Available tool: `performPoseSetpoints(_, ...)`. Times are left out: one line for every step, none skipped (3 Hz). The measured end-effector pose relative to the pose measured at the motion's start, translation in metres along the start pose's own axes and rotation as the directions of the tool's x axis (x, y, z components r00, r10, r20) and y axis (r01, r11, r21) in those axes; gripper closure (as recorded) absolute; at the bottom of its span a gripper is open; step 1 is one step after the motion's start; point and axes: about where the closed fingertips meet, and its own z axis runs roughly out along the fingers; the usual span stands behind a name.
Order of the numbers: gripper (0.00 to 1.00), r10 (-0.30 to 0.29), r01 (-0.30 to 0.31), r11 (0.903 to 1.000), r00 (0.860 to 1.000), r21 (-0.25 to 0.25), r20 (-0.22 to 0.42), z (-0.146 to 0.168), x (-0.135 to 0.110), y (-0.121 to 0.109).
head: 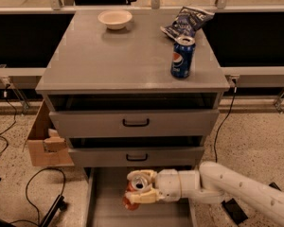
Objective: Pick coke can from bottom drawer and place on counter
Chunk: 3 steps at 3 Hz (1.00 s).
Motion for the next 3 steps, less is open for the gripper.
performPoseSetpoints(1.0,0.031,-0.03,0.9992,0.999,0.024,-0.042,-0.001,-0.078,0.011)
performPoseSetpoints(1.0,0.033,-0.023,0.994,0.995,0.107,-0.092,0.004,-0.165,0.006)
performPoseSetpoints(1.0,-0.019,0.05,0.9762,0.989,0.211,-0.147,0.002,-0.262,-0.003)
